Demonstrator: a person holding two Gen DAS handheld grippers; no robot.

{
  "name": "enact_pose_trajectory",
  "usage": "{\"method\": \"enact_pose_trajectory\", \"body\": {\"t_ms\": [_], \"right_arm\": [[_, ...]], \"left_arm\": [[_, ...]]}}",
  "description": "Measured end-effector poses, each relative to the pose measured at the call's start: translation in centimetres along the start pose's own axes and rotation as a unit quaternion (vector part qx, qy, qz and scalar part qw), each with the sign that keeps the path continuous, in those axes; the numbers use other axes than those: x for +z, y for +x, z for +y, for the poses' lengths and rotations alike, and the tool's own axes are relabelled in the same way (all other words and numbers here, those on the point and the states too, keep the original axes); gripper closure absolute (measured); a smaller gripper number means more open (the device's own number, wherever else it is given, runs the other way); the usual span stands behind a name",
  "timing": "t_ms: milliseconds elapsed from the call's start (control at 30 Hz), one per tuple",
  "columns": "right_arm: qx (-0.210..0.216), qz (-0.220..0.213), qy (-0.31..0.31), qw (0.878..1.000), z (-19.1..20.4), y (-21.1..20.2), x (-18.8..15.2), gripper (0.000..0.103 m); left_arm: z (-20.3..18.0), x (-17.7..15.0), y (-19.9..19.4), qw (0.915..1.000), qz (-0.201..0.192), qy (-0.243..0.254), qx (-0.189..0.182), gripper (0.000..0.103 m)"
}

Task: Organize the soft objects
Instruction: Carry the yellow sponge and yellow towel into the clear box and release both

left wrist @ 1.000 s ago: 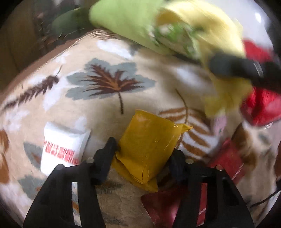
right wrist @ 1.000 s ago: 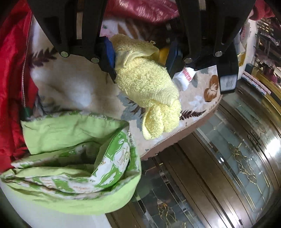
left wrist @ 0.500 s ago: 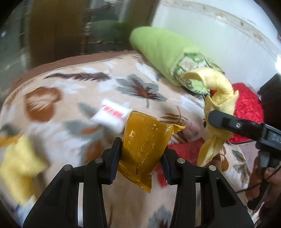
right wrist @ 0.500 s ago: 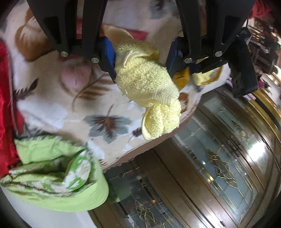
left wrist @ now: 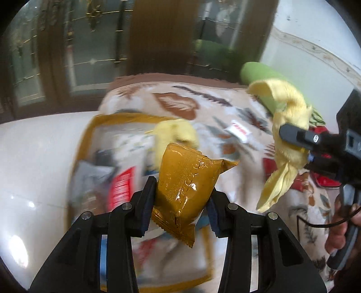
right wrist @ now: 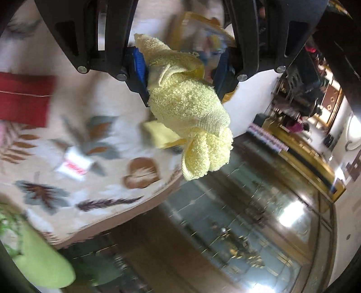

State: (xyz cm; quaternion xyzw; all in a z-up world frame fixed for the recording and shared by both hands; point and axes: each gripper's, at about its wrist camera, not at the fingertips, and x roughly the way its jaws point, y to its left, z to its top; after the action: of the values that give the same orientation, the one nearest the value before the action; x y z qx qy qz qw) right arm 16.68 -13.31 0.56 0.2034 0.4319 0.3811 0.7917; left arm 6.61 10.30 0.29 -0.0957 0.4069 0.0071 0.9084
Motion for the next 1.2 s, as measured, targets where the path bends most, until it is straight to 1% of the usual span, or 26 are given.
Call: {"method": "enact_pose_trajectory", "body": {"t_ms": [167, 233, 333, 533, 667, 733, 800, 833, 867, 967, 1067, 1200], "right_arm": [[0.027, 0.02, 0.007, 0.999, 3.1, 3.4, -0.3, 0.051], [0.028, 0.029, 0.007, 0.999, 4.2, 4.7, -0.7, 0.051], [0.005, 0.045, -0.008, 0.999, 5.3, 6.7, -1.5, 0.051], [-0.052, 0.085, -0.025, 0.995, 4.9, 10.5, -3.5, 0.051], [-0.084, 0.107, -0.057, 0.989, 5.5, 13.2, -4.5, 0.047], [-0.092, 0.112, -0.066, 0.987, 5.5, 14.0, -4.6, 0.045], [-0.088, 0.127, -0.057, 0.986, 5.3, 14.2, -4.6, 0.044], [-0.087, 0.132, -0.049, 0.986, 5.2, 13.9, -4.6, 0.044], [-0.085, 0.13, -0.045, 0.987, 5.3, 13.4, -4.5, 0.044], [-0.074, 0.091, -0.044, 0.992, 5.6, 10.5, -4.0, 0.04], [-0.059, 0.064, -0.044, 0.995, 6.0, 8.6, -3.5, 0.038], [-0.071, 0.05, -0.054, 0.995, 6.5, 7.7, -3.3, 0.038]], "left_arm": [[2.3, -0.6, -1.4, 0.9993, -0.015, -0.001, 0.035, 0.062], [3.3, -0.7, -1.6, 0.9988, -0.017, -0.005, 0.045, 0.062], [4.3, -0.9, -1.2, 0.998, -0.012, -0.006, 0.062, 0.062], [5.6, -1.6, 0.5, 0.9973, 0.002, -0.018, 0.071, 0.062], [5.7, -1.6, 1.3, 0.9965, 0.003, -0.012, 0.083, 0.062], [5.8, -1.4, 1.8, 0.9956, 0.007, -0.008, 0.093, 0.062], [5.9, -1.4, 2.2, 0.9944, 0.012, -0.003, 0.105, 0.061], [6.0, -1.4, 2.1, 0.9951, 0.009, -0.005, 0.099, 0.061], [6.1, -1.4, 2.0, 0.9954, 0.006, -0.005, 0.095, 0.061], [6.1, -1.5, 1.9, 0.9953, 0.006, -0.01, 0.096, 0.061], [5.9, -1.4, 1.6, 0.995, 0.002, -0.012, 0.099, 0.06], [5.8, -1.2, 0.9, 0.9948, -0.006, -0.012, 0.101, 0.06]]}}
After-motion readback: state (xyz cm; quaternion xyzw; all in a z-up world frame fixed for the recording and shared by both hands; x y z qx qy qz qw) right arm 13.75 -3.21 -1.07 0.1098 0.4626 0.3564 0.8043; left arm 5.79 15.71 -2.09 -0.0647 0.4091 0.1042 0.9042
